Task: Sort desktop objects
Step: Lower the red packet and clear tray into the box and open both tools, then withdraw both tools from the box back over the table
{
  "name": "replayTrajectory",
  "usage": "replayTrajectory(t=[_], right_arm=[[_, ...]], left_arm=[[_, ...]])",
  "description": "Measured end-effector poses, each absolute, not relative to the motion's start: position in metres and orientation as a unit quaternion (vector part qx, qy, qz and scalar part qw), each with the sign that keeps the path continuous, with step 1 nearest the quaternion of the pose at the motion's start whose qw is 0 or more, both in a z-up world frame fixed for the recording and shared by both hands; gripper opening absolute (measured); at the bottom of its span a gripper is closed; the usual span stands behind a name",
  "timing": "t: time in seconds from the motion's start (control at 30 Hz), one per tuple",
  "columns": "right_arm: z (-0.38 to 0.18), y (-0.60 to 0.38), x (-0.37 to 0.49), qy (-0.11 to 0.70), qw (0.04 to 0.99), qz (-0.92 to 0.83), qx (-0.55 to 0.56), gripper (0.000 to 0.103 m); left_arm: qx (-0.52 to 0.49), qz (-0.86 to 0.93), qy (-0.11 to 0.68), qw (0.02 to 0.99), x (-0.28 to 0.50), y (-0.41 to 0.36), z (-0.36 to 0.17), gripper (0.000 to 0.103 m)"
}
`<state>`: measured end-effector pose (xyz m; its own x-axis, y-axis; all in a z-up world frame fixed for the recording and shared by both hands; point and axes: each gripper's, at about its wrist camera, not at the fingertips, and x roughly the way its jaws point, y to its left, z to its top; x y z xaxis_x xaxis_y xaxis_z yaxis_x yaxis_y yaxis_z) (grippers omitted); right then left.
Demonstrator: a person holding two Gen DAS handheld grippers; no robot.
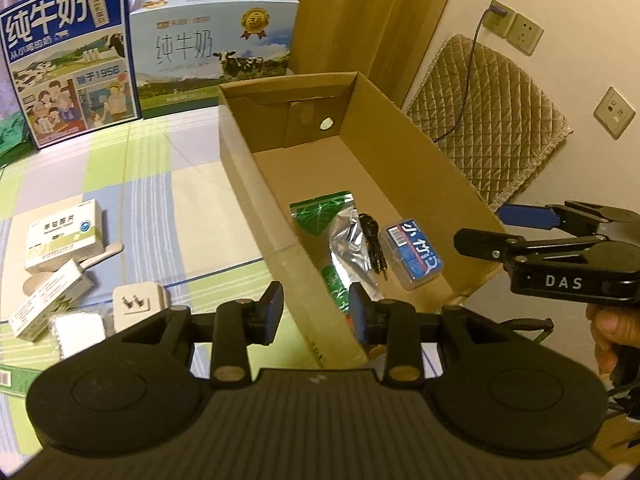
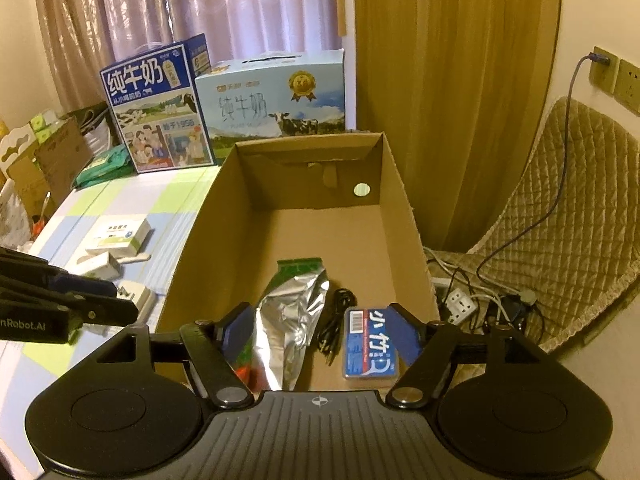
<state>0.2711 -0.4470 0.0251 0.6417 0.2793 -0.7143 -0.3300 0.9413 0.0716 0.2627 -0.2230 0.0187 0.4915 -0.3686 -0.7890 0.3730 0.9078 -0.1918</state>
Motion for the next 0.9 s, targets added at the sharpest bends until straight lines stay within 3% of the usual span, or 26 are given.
replayTrajectory(t=[0.17,0.33,0.63,0.9], right_arm=[[0.027,-0.441,0.260,0.391,0.904,0.169,-0.038,0.074],[0.029,-0.434,0.248,0.392,0.903,0.169,-0.045,0.077],[0.037,-0.420,0.229,0.387,0.905,0.171,-0.055,0.083],[0.045,-0.398,0.215,0.378,0.905,0.183,-0.067,0.094]], left_arm=[[0.004,-0.210,0.453,0.866,0.253,-0.211,0.021,0.036],[0.005,-0.202,0.450,0.870,0.241,-0.197,0.023,0.050],[0.007,-0.187,0.445,0.876,0.223,-0.167,0.025,0.061],[0.003,-0.173,0.436,0.883,0.209,-0.137,0.030,0.074]])
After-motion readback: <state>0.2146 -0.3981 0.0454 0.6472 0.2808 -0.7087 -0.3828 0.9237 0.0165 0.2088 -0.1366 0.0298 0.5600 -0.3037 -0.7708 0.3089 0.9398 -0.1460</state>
